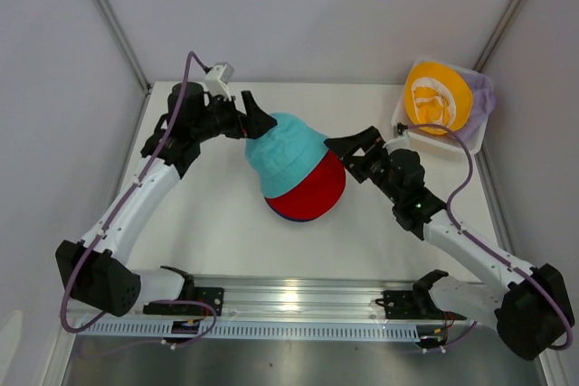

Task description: Stack the hats

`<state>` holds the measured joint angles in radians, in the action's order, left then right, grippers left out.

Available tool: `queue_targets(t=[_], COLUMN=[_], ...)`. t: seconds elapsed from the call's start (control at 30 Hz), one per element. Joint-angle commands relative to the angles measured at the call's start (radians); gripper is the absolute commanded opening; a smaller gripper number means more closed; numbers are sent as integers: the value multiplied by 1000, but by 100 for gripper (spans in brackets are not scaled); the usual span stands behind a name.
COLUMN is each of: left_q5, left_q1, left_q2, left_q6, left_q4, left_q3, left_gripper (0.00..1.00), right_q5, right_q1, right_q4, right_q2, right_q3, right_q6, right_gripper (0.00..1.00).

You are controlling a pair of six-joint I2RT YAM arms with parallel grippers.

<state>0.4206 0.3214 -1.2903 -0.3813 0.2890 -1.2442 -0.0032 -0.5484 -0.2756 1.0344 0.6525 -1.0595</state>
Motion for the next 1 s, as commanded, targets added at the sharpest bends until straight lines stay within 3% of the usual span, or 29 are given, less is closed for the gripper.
queue_targets(t=[0.0,0.27,0.47,0.7,0.8,0.83,0.9,0.93,0.97], left_q5=[-17,1,1,9,20,17,6,-26,-52], left_q1=[7,7,7,8,10,10,10,10,10], left_q2=[48,51,54,63,63,65,68,71,69], left_q6=[22,16,15,12,7,7,9,10,4], left_q4=[-31,-50,-56,-60,-65,-63,-60,-56,-42], left_q3=[18,37,45,45,45,43,46,43,45], left_gripper=[96,96,96,96,96,96,95,96,97], right_q5=[-23,83,28,-20,-37,-40,-40,-44,-49], right_q1=[-25,-79,-81,-79,-76,-74,-74,-74,-74], right_q4=[-88,-82,-66,-10,-23,-37,-45,-53,-59], right_q2=[33,16,90,153,162,159,147,145,144], right_q3=[101,127,154,211,210,204,203,206,210], right_q6=[-138,-106,-143,-139,-138,-137,-125,-122,-117], right_gripper=[99,86,76,74,55,37,22,9,4])
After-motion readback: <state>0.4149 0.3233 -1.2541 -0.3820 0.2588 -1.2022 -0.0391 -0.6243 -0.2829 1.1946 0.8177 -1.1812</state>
